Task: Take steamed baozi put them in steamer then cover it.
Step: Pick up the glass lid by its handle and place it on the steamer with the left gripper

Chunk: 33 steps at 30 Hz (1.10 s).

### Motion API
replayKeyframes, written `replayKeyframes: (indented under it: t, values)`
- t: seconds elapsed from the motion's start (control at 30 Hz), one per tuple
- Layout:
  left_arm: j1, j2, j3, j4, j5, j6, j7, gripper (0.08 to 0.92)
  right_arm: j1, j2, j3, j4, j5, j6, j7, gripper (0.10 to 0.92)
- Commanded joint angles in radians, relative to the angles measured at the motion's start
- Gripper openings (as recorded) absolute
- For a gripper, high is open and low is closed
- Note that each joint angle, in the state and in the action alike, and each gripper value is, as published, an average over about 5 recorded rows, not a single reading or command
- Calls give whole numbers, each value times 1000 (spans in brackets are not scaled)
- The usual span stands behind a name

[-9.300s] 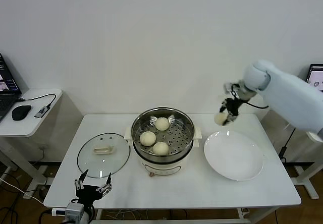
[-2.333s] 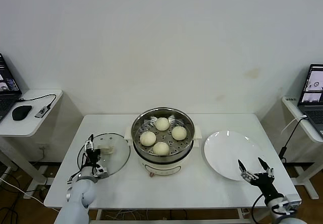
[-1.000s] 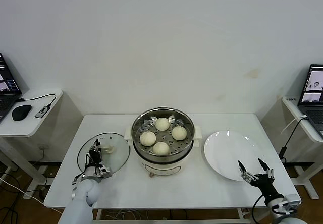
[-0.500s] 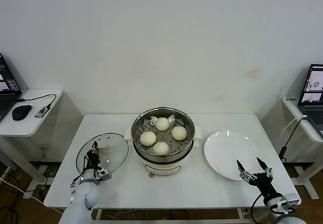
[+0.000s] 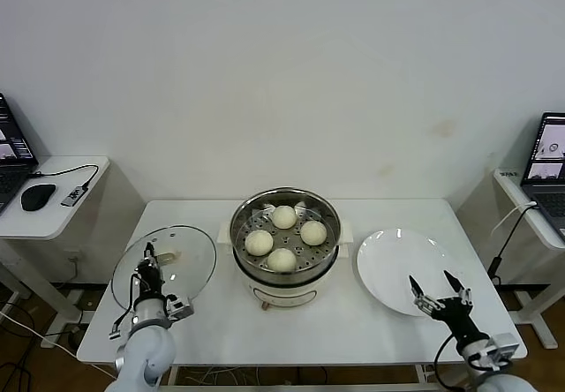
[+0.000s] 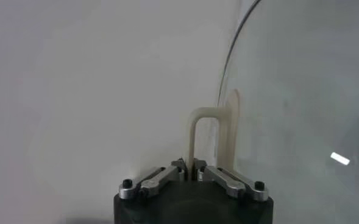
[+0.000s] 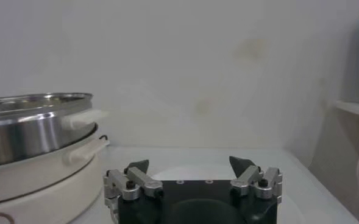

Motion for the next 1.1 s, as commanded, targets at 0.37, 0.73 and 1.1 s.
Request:
replayKeyframes:
  t: [0.37,0.73,1.1]
  values:
    - [78,-84,29,-515,355,281,303,146,-9,82,49,33,-127,-69,33,823]
    - [-2,-156,176,-409,450,279,359,146,34,144,60,43,-174,-80,27,823]
    - [-81,-175,314,-380,455,280,429,146,20,201,75,47,-269,-56,15,823]
